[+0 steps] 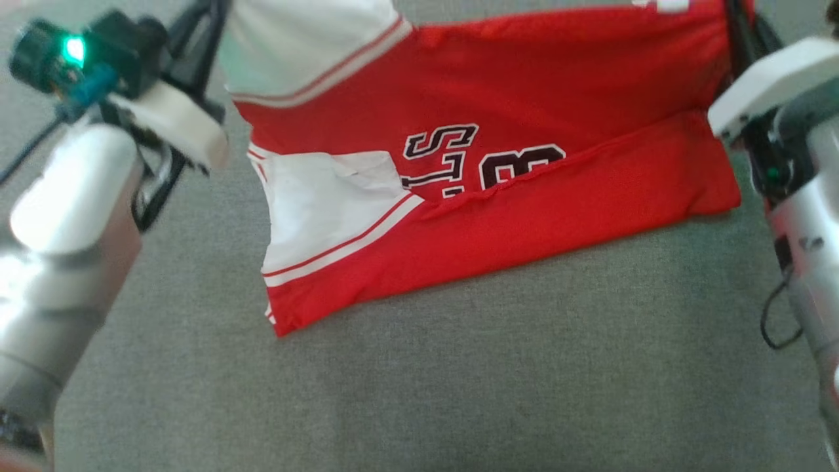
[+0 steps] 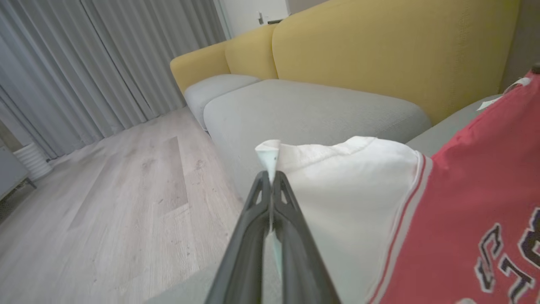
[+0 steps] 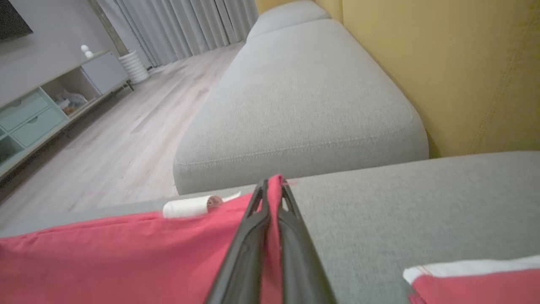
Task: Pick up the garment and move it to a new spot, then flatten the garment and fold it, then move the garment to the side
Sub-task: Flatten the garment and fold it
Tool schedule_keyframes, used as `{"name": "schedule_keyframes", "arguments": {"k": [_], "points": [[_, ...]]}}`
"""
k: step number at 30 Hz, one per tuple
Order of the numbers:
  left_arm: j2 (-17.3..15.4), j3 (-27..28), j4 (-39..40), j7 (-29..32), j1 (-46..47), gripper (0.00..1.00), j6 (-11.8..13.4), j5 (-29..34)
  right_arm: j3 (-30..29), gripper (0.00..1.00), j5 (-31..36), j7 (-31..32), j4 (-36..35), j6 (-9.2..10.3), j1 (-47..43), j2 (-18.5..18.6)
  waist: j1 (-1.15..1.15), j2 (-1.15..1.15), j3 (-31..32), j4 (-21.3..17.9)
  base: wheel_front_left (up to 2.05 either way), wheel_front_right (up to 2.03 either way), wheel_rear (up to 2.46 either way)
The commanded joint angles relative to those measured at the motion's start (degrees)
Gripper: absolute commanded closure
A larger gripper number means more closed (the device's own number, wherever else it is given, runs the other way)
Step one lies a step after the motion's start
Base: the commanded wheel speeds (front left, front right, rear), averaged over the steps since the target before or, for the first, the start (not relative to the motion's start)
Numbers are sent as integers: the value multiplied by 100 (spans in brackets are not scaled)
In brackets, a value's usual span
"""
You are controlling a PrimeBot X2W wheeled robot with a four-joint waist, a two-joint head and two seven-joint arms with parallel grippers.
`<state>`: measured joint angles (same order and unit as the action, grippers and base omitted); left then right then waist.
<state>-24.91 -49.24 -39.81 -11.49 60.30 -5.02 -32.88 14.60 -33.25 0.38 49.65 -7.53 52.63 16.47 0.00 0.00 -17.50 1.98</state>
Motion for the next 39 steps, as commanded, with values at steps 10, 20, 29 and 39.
{"name": "schedule_keyframes", "arguments": {"k": [10,20,29,39], "points": [[-935,-211,1545,1155,-1107,100,-175,-728,795,100,-723,754,-449,4,-755,654,0,0,451,170,0,0,0],[-1887,-720,3511,2766,-2156,100,38,-1270,1695,100,-1152,1580,-606,4,-1323,1485,0,0,641,210,0,0,0],[-1894,-944,3754,3138,-2296,100,167,-1266,2060,100,-1356,1840,-604,4,-1288,1650,0,0,534,157,0,0,0],[-1815,-1048,3672,3221,-2271,0,351,-1100,1990,0,-1919,1901,-536,4,-1231,1515,0,0,538,59,0,0,0]]}}
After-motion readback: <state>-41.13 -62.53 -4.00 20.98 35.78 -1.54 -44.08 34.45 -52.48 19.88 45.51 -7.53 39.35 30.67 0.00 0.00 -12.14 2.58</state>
